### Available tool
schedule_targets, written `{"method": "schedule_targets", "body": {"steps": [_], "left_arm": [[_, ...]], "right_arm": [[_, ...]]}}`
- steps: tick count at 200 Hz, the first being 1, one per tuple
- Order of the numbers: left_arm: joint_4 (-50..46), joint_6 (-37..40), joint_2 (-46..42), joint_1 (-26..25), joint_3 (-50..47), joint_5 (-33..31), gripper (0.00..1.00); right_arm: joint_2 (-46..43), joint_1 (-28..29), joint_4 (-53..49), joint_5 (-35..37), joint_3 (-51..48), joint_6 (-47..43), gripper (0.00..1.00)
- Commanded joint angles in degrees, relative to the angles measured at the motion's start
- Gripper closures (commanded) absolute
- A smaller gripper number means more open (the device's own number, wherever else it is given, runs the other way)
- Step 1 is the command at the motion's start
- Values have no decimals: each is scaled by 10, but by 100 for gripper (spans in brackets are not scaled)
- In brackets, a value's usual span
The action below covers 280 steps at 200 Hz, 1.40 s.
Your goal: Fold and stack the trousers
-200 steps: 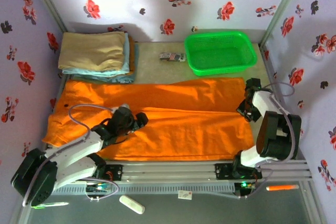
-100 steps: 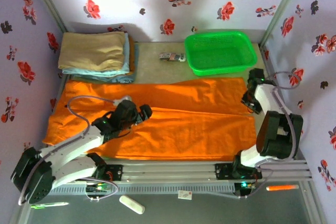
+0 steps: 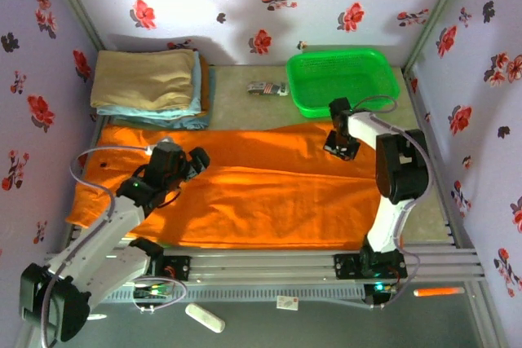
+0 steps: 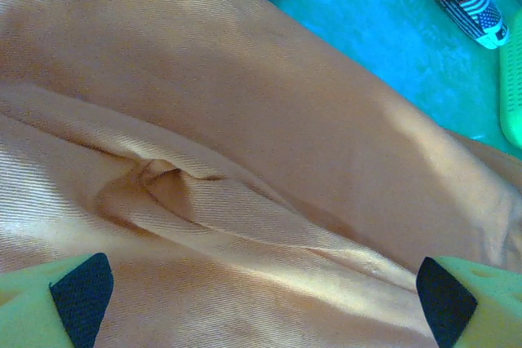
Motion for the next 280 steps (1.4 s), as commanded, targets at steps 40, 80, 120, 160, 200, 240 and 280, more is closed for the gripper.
{"method": "schedule_targets", "body": {"steps": [40,80,120,160,200,240,280], "left_arm": [[-37,18,-11,27,14,7,0],[-74,36,-12,63,47,7,0],[-93,42,-22,91,56,10,0],[-66,33,-3,110,20,18,0],[21,17,44,118,-50,30,0],[95,21,125,129,-72,45,1],[147,-28,154,129,-120,85,6]], "right_arm": [[19,-95,-47,13,-14,-59,100],[19,-141,-53,38,-2,-67,100],[25,-174,-58,37,23,-62,100],[-32,-154,-65,4,38,-61,78],[-186,-91,-38,-24,-85,-23,57],[-255,-79,20,-125,-243,5,70],[-192,-102,37,-94,-256,4,89]]}}
